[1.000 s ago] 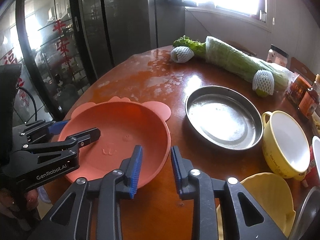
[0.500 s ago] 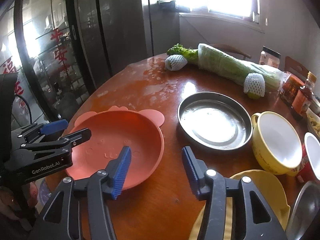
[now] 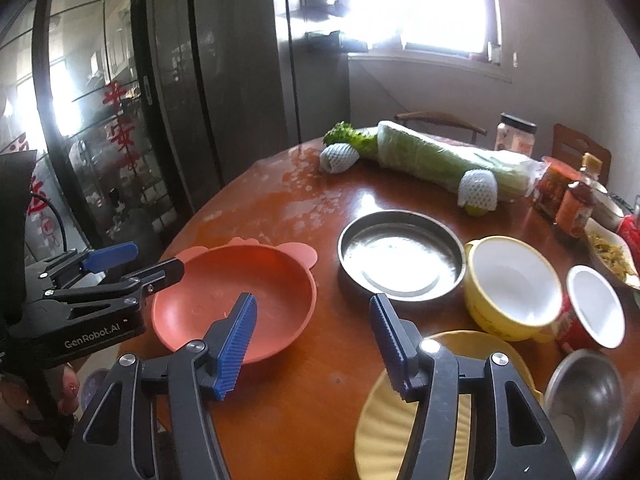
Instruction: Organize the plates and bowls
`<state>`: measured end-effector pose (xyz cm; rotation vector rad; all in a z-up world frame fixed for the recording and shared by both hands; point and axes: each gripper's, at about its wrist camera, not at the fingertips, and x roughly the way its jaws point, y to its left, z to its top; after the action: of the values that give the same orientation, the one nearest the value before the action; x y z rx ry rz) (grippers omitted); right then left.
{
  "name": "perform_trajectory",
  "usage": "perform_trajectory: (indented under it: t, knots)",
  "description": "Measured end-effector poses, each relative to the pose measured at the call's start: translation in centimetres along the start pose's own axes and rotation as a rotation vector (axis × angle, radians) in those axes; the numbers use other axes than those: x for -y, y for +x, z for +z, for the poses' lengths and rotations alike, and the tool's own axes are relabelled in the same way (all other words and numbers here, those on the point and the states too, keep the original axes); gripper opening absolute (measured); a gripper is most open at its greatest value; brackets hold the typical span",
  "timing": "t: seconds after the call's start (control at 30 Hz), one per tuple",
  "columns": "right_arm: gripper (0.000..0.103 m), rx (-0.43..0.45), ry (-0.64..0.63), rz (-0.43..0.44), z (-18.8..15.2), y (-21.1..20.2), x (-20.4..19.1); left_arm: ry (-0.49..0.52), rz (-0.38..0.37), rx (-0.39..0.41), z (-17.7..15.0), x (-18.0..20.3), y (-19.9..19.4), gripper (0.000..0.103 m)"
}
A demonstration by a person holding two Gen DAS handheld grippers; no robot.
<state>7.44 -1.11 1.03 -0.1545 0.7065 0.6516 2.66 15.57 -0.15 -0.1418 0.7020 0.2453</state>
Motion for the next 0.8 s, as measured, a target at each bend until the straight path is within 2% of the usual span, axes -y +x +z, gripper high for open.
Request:
perform_trajectory:
  t: [0.27,0.37,0.6,0.8]
  knots:
    - [0.063,0.045,0.035,-0.035,-0.7,-4.1,1.2,0.047,-0.063,0.031,0.2,2.9,-2.3,0.069]
    - [0.067,0.068,0.049,-0.049,-1.2,-5.9,1.5,0.066,-0.077,0.038,0.1,4.1,-2.8,0.070]
    - [0.069,0.093,0.077,-0.098,-3.2,-9.6,2.5,0.119,-0.128,0.028,-0.1,7.4,-3.3,0.070]
    - [0.069,0.075,0.116,-0.145,-5.7,-11.7,3.8,0.160,-0.177,-0.002,-0.8,10.2,-2.8,0.070]
